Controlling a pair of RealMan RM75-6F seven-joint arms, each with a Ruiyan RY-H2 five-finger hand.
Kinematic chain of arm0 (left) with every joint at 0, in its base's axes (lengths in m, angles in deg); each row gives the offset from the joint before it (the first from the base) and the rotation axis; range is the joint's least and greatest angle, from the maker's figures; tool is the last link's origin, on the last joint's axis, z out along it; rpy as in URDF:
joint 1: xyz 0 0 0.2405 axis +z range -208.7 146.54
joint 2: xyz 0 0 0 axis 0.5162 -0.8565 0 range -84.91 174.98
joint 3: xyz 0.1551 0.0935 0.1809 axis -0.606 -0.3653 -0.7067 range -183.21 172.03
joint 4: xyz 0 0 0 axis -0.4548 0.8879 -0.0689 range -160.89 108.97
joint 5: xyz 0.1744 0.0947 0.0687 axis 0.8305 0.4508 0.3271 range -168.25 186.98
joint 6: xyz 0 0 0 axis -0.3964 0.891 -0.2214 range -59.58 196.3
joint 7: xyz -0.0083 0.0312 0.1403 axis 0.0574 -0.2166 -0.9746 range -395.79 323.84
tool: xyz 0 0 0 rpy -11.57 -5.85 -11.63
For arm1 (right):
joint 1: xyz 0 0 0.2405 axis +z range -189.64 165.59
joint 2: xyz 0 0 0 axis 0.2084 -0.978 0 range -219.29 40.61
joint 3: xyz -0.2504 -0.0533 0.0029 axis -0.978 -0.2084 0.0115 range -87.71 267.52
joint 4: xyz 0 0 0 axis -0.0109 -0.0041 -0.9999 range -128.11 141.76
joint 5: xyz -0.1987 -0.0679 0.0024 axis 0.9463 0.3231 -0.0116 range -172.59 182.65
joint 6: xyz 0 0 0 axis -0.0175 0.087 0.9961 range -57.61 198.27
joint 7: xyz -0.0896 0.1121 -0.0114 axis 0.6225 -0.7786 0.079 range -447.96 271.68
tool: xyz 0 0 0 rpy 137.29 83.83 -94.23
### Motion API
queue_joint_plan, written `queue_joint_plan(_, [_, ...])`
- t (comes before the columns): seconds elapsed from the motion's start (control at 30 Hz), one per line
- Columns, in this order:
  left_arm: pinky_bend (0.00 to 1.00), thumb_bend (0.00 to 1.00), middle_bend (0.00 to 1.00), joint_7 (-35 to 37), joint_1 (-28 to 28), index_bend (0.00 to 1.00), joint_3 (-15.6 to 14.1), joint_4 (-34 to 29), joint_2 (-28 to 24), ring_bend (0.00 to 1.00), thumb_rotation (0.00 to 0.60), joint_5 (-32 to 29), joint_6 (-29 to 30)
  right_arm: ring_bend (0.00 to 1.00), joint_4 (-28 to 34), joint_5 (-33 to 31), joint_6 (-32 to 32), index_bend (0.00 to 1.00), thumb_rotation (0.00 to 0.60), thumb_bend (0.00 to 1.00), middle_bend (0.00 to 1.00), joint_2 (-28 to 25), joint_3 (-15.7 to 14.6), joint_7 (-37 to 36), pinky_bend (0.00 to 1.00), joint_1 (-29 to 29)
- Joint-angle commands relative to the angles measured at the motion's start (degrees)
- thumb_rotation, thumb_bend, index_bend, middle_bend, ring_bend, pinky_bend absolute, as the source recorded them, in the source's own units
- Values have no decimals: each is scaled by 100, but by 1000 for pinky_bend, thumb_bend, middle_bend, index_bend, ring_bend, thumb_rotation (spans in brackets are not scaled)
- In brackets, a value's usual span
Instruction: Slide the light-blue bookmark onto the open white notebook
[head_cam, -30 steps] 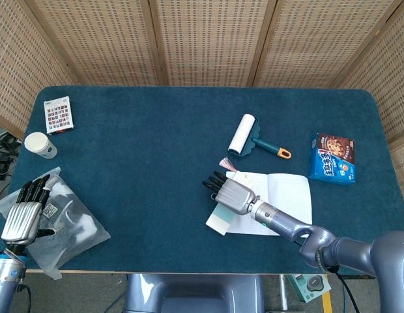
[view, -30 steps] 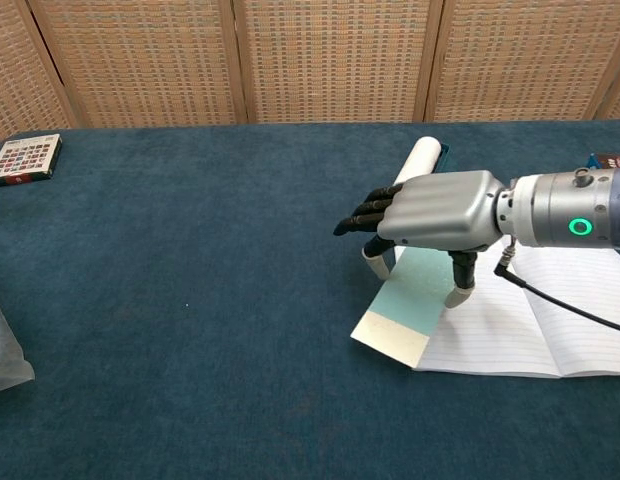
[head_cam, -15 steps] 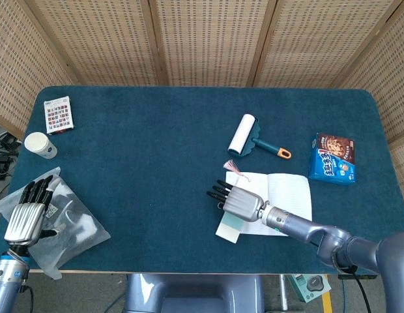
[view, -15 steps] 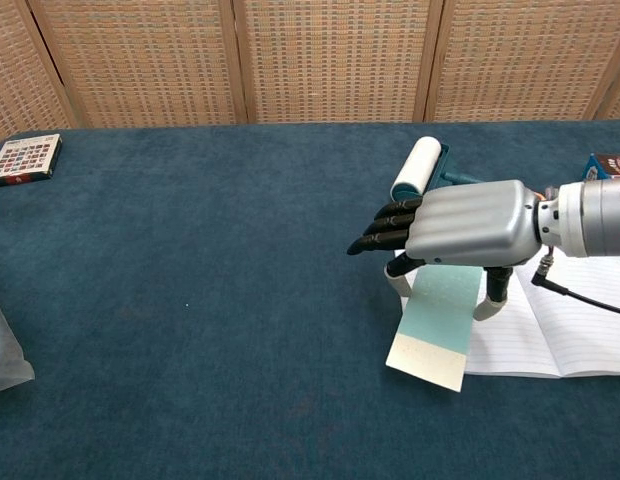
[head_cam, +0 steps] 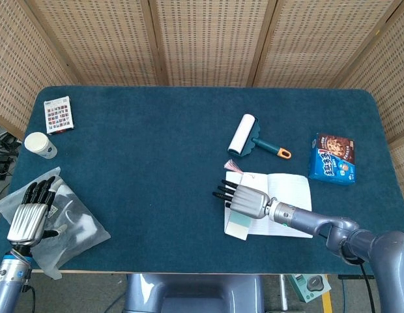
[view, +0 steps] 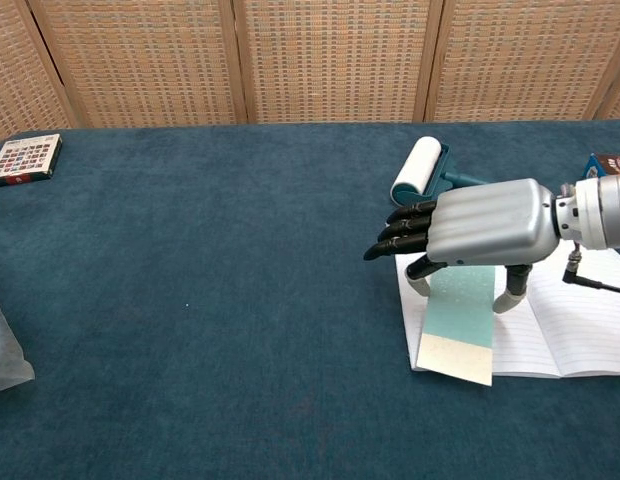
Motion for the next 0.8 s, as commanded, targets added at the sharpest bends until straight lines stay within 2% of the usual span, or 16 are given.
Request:
queue_joint_plan(0.03, [0, 119, 0, -18, -8, 0, -8, 7, 14, 0, 600, -12, -27, 0, -293, 119, 71, 557, 600, 196, 64, 68, -118, -175, 71, 16])
queue_joint_plan(0.33, [0, 118, 0, -9, -34, 0, 3, 39, 40, 0, 600, -75, -105, 0, -839, 197, 121, 556, 600, 196, 64, 222, -270, -518, 65, 12])
queue_joint_plan(0.8, [0, 119, 0, 2, -51, 0, 6, 81, 54, 0, 600, -120, -152, 0, -1063, 376, 279, 562, 600, 203, 65, 233, -460, -857, 63, 122])
